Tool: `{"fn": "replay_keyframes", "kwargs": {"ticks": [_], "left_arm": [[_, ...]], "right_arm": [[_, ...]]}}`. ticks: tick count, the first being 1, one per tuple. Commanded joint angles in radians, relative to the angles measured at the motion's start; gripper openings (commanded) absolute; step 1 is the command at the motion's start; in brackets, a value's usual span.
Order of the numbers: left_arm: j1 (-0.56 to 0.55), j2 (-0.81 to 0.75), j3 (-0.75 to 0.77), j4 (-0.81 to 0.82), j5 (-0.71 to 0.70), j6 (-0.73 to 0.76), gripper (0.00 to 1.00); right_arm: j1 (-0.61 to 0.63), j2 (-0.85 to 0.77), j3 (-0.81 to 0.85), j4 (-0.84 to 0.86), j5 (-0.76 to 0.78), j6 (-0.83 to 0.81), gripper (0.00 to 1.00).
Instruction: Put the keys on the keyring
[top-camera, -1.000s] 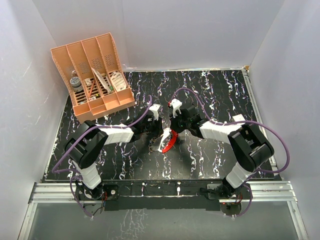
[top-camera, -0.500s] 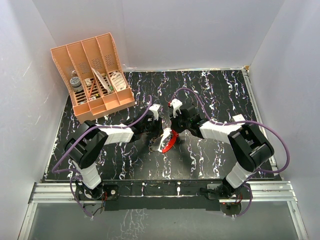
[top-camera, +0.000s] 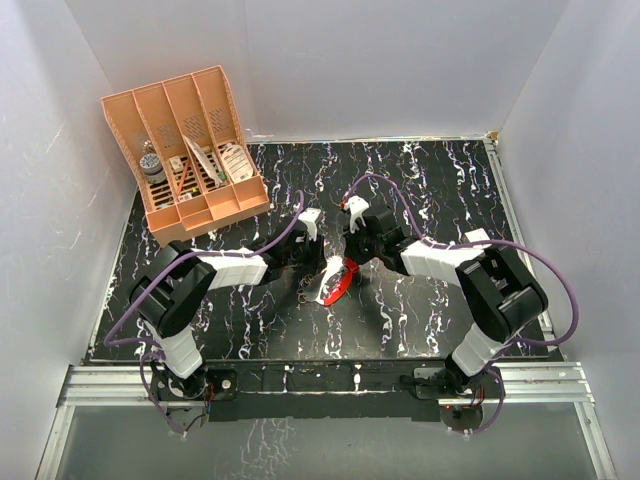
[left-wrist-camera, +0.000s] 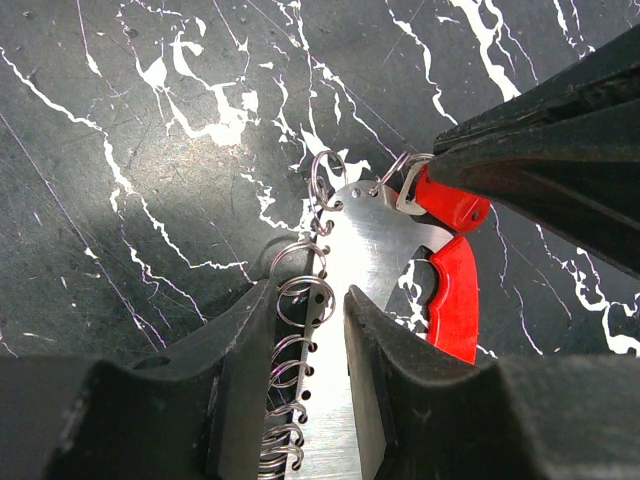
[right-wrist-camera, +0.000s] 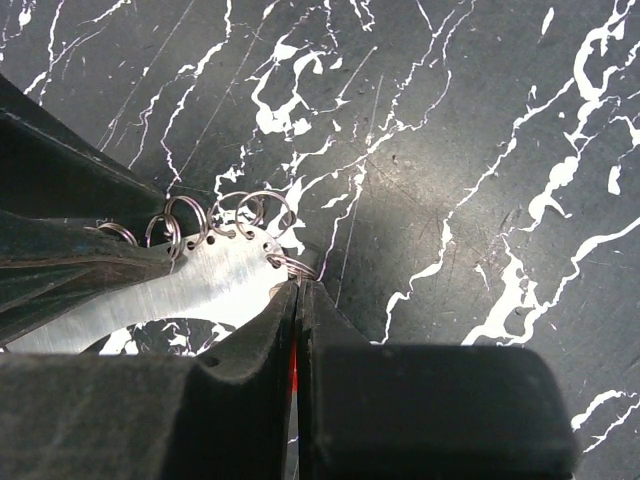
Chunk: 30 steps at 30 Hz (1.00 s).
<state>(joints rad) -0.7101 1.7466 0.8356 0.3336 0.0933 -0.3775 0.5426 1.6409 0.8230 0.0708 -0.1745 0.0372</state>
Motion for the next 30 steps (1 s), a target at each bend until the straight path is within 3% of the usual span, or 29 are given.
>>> {"fn": "replay_keyframes", "kwargs": {"ticks": [1, 16, 30], "left_arm": [[-0.004, -0.014, -0.006, -0.01, -0.009, 0.008, 0.32], [-0.005, -0.011, -0.002, -0.01, -0.012, 0.008, 0.32], [-0.004, -0.019, 0.005, -0.023, -0.014, 0.014, 0.32]], "right_arm": [[-0.011, 0.015, 0.048, 0.02, 0.005, 0.027, 0.0], [-0.015, -0.072, 0.016, 0.039, -0.069, -0.046, 0.0], [-0.015, -0.019, 0.064, -0.018, -0.092, -0.094, 0.0]]}}
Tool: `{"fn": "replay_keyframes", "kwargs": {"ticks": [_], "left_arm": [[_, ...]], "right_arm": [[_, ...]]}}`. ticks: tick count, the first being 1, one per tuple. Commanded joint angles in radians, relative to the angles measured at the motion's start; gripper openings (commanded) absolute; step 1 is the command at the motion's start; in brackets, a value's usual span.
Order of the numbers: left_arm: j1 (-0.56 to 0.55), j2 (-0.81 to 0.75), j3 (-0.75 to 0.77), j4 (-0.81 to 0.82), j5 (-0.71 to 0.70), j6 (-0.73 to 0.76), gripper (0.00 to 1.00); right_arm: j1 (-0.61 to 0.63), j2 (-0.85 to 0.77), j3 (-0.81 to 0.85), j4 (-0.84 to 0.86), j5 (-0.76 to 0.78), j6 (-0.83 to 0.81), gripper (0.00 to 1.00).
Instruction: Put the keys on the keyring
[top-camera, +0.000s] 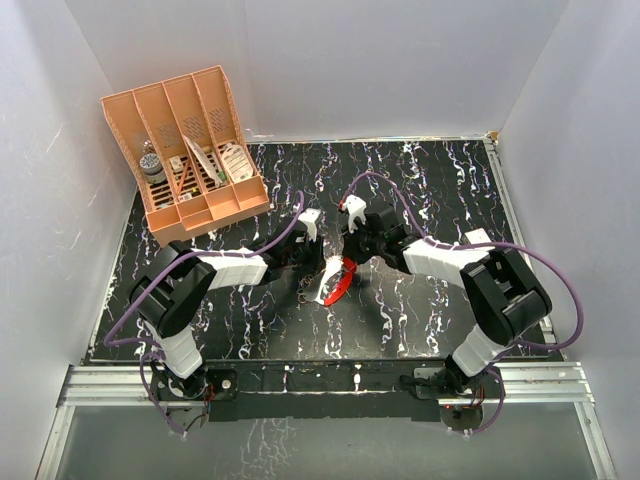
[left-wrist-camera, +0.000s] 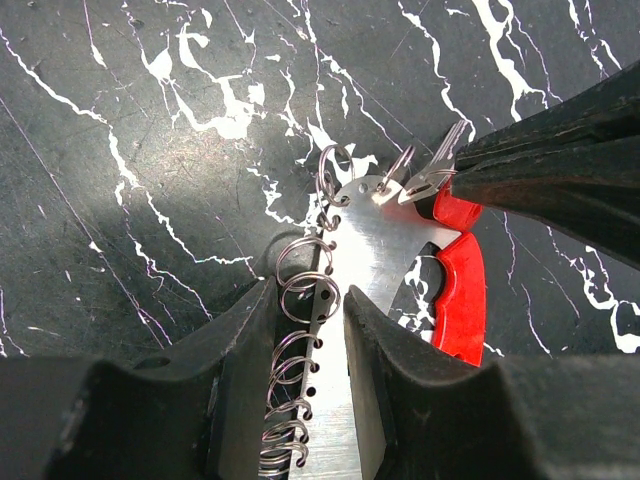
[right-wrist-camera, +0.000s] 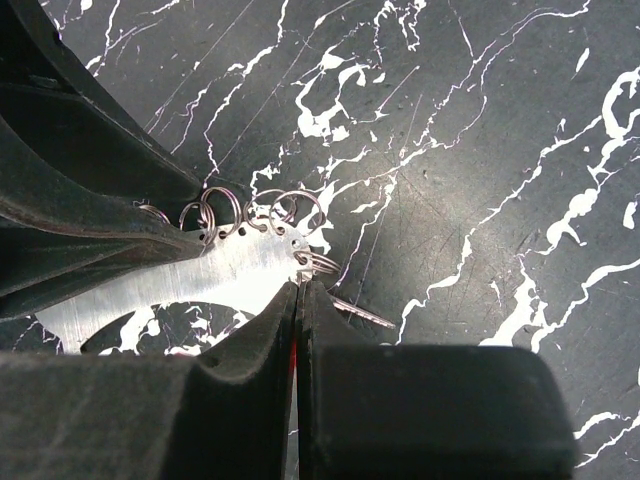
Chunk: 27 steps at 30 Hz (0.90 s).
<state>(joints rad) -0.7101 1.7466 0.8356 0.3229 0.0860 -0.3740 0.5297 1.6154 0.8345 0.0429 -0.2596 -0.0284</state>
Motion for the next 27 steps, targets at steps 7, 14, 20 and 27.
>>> {"fn": "replay_keyframes", "kwargs": {"ticks": [7, 14, 20, 27], "left_arm": [[-0.005, -0.017, 0.005, -0.011, -0.007, 0.011, 0.32], [-0.007, -0.009, 0.005, -0.012, -0.006, 0.012, 0.32], [-0.013, 0.003, 0.01, -0.019, -0.016, 0.017, 0.33], [-0.039, 0.025, 0.024, -0.049, -0.062, 0.038, 0.32]], "right_arm": [[-0.002, 0.015, 0.058, 0.01, -0.01, -0.031, 0.0], [-0.001, 0.036, 0.078, 0.005, -0.024, -0.029, 0.0], [0.0, 0.041, 0.084, 0.002, -0.022, -0.025, 0.0], [0.0, 0.045, 0.087, -0.01, -0.024, -0.021, 0.0]]}}
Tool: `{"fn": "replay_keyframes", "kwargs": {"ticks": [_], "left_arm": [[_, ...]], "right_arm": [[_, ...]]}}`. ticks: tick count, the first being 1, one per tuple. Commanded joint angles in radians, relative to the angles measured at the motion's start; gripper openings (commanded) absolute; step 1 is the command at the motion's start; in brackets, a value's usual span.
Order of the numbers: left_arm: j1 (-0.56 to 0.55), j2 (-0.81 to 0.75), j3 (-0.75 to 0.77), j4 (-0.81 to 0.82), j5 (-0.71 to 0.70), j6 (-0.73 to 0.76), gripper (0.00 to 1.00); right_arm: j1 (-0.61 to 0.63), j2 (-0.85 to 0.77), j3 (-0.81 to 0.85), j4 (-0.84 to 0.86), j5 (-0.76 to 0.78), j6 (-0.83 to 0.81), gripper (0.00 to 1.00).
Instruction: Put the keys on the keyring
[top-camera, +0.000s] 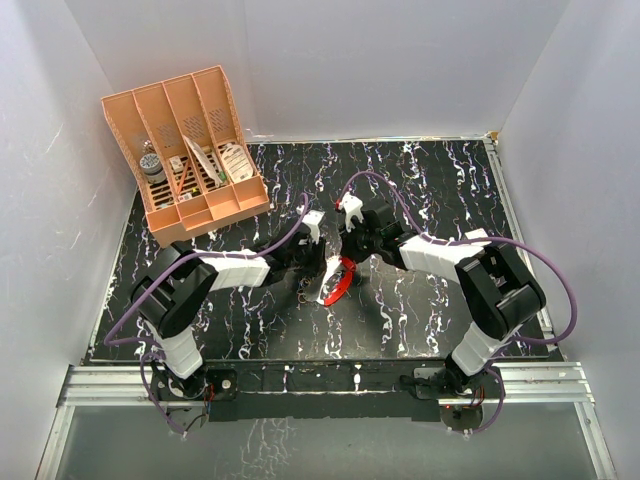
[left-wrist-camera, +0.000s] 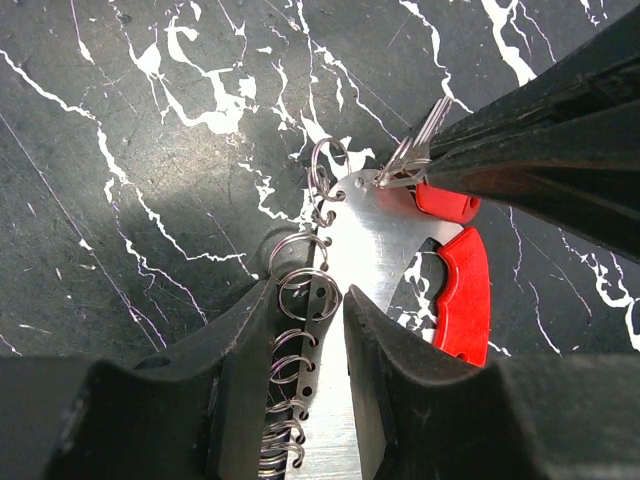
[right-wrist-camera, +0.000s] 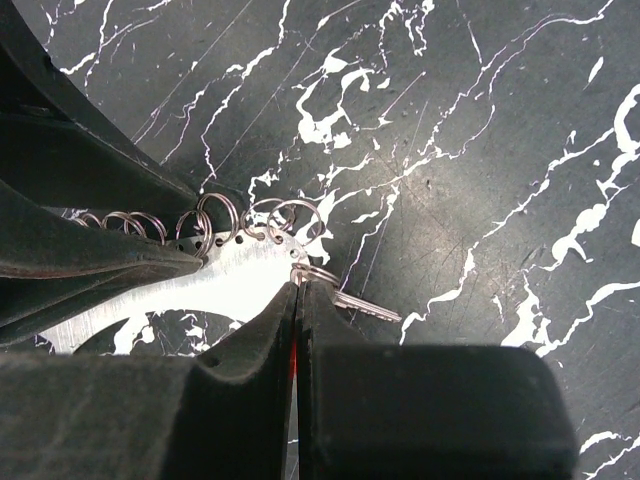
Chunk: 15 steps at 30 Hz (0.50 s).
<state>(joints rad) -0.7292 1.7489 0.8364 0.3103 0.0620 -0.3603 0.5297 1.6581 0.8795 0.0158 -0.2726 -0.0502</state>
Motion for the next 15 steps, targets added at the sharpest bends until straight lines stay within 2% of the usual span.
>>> {"fn": "replay_keyframes", "kwargs": {"ticks": [1, 15], "left_arm": [[-0.023, 0.027, 0.025, -0.04, -0.047, 0.027, 0.33], [-0.042, 0.056, 0.018, -0.054, -0.111, 0.032, 0.33]], "right_arm": [[0.001, 0.0, 0.038, 0.018, -0.011, 0.001, 0.0], [0.001, -0.01, 0.022, 0.026, -0.014, 0.003, 0.0]]}}
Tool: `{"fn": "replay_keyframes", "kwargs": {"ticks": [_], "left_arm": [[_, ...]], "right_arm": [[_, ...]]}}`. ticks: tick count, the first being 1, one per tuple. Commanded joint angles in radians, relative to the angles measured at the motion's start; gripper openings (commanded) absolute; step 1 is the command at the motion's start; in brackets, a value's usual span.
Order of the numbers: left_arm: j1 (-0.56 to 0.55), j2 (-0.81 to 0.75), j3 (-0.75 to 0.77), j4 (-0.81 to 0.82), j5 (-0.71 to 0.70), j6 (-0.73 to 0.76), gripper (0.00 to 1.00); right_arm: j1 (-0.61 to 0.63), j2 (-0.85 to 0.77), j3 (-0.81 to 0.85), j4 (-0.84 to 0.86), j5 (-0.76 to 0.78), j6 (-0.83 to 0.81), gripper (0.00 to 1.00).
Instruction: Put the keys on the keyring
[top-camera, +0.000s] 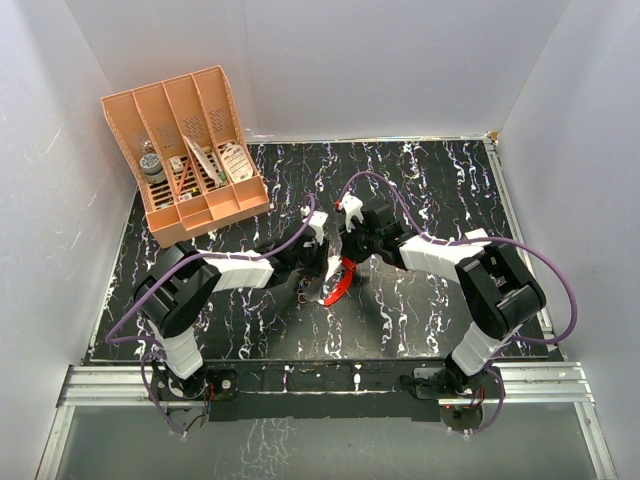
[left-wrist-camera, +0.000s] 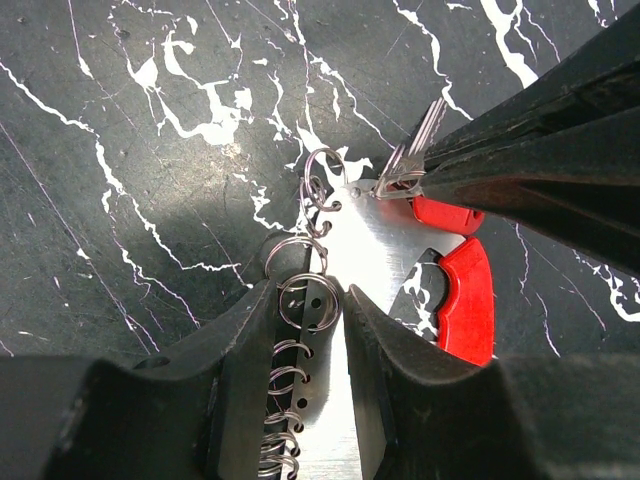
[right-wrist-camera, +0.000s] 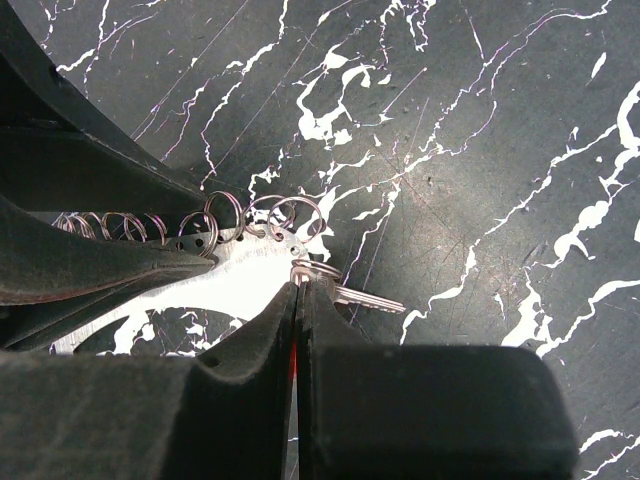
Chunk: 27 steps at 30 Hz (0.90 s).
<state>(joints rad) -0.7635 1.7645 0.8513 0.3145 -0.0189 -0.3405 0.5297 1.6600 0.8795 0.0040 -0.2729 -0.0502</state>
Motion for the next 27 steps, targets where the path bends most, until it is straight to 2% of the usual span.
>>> {"fn": "replay_keyframes", "kwargs": {"ticks": [1, 15, 27], "left_arm": [[-0.009, 0.043, 0.003, -0.059, -0.035, 0.012, 0.33], [-0.014, 0.059, -0.026, -0.038, -0.084, -0.001, 0.33], [-0.021, 0.04, -0.118, 0.044, -0.167, -0.029, 0.34]], "right_arm": [[0.0, -0.012, 0.022, 0.037, -0.014, 0.003, 0.0], [0.001, -0.015, 0.023, 0.04, -0.016, 0.008, 0.0], [0.001, -0.014, -0.008, 0.103, -0.016, 0.047, 0.0]]}}
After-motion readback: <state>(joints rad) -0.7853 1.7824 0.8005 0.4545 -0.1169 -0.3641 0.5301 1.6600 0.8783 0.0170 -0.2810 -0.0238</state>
